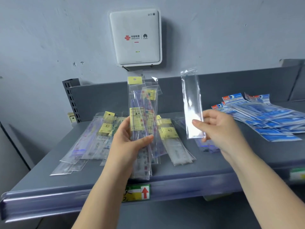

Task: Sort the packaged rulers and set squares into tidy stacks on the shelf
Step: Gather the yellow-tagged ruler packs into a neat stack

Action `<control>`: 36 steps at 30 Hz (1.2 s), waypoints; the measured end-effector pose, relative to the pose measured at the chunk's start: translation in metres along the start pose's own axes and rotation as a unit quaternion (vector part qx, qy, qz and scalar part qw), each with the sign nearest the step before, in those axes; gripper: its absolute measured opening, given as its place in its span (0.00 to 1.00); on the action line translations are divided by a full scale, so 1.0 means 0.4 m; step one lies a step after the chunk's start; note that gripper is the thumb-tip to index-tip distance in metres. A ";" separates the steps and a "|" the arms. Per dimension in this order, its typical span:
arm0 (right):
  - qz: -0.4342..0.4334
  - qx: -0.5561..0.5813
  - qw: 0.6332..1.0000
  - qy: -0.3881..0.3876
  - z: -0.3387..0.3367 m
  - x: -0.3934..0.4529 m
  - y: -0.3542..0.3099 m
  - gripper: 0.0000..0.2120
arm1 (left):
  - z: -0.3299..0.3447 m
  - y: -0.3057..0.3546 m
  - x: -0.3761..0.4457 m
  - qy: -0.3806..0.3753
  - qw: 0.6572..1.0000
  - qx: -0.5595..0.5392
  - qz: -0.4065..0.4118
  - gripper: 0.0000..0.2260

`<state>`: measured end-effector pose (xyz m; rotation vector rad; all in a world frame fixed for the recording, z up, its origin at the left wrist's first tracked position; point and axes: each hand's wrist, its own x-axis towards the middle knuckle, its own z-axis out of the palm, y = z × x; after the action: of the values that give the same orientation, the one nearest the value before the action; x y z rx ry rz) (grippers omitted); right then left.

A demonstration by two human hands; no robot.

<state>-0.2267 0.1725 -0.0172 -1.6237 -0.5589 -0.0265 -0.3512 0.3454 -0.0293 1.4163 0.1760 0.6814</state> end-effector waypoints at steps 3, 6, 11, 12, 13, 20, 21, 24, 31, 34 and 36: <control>0.021 -0.061 0.998 0.010 -0.059 0.015 0.015 0.04 | 0.002 -0.001 0.001 0.001 1.000 0.000 -0.001 0.23; 0.052 -0.192 0.980 -0.009 -0.076 0.026 0.038 0.10 | 0.004 -0.001 0.002 -0.001 1.000 0.002 -0.001 0.23; 0.049 -0.394 0.918 0.023 -0.070 0.027 0.046 0.23 | 0.007 0.001 0.003 -0.008 1.000 0.012 0.000 0.22; 0.022 -0.384 0.922 0.036 -0.062 0.022 0.037 0.22 | 0.007 0.001 0.002 -0.010 1.000 0.013 0.000 0.22; -0.010 -0.350 0.936 0.046 -0.050 0.015 0.026 0.20 | 0.008 0.002 0.002 -0.011 1.000 0.012 -0.001 0.22; -0.061 -0.180 0.969 -0.156 0.121 -0.061 -0.042 0.20 | 0.009 0.008 -0.003 -0.026 1.000 0.002 0.009 0.24; -0.064 -0.184 0.969 -0.155 0.135 -0.059 -0.041 0.20 | 0.008 0.008 -0.003 -0.028 1.000 -0.001 0.008 0.24; -0.056 -0.152 0.976 -0.143 0.152 -0.045 -0.030 0.15 | 0.003 0.003 -0.001 -0.031 0.999 -0.011 0.003 0.23; -0.042 -0.079 0.995 -0.036 0.064 -0.006 -0.008 0.10 | 0.000 -0.005 0.006 -0.007 1.000 -0.012 -0.005 0.21; -0.024 -0.119 0.993 0.000 -0.011 0.012 -0.002 0.10 | 0.001 -0.005 0.005 0.003 1.000 -0.014 -0.004 0.22; -0.007 -0.206 0.979 0.004 -0.043 0.019 0.011 0.11 | 0.003 -0.004 0.006 0.007 1.000 -0.016 -0.005 0.22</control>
<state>-0.2129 0.1588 -0.0163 -2.0211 -0.5836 -0.1690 -0.3484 0.3456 -0.0299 1.3784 0.1834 0.6833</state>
